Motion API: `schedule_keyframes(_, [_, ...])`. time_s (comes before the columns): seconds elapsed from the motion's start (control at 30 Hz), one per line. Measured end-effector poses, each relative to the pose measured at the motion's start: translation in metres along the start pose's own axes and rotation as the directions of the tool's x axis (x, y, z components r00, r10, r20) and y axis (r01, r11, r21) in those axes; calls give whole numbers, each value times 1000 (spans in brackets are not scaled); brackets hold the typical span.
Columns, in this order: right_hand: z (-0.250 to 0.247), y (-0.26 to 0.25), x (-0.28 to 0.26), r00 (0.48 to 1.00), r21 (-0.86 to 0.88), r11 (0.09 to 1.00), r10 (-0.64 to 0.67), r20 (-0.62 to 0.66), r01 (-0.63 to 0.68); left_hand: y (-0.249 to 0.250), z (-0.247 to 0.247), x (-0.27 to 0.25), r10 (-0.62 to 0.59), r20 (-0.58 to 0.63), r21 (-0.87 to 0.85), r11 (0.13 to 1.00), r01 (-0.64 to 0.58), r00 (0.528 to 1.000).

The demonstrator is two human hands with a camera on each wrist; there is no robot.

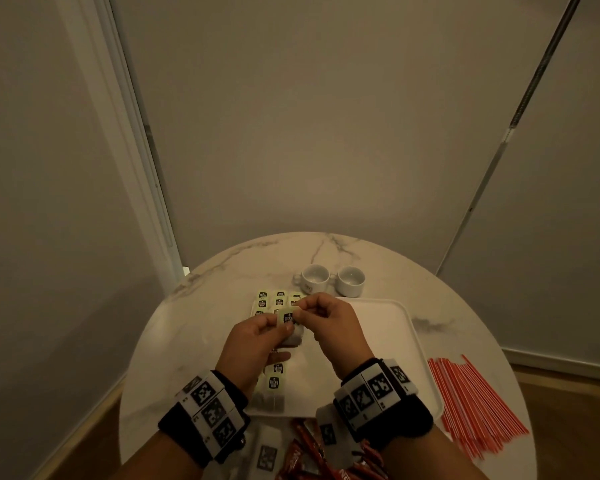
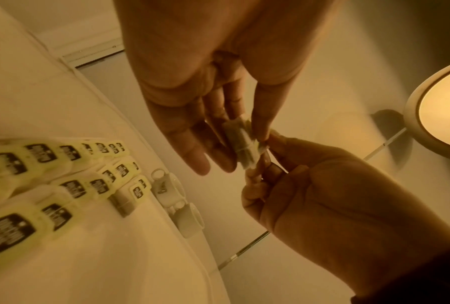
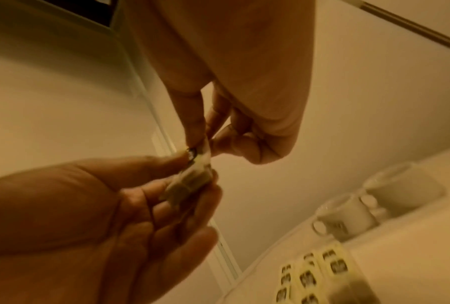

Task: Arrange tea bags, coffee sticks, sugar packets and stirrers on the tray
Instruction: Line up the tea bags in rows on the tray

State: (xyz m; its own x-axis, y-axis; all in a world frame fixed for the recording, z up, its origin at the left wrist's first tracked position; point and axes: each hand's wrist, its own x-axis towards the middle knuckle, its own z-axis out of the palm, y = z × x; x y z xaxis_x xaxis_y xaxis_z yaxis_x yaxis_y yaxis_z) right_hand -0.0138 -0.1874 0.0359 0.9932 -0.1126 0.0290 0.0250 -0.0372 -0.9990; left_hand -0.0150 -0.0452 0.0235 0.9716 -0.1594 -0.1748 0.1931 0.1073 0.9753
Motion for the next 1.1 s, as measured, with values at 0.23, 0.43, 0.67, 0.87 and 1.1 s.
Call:
schedule_keyframes(0.23, [1, 35, 7, 973, 129, 967, 226, -36, -220, -30, -4, 12, -61, 4, 139, 988, 60, 998])
schedule_keyframes(0.43, [-8, 77, 46, 900, -52, 901, 426, -88, -431, -51, -17, 18, -215, 10, 413, 890, 191, 977])
schedule_keyframes(0.67, [-5, 101, 89, 873, -191, 852, 473, -119, -488, -54, -35, 18, -143, 44, 562, 822, 94, 989])
schedule_keyframes(0.87, [1, 112, 107, 876, -270, 834, 451, -170, -482, -55, -49, 22, -101, 79, 574, 818, 37, 992])
schedule_keyframes(1.1, [3, 123, 116, 867, -325, 805, 440, -234, -496, -63, -59, 27, -104, 102, 552, 833, 31, 989])
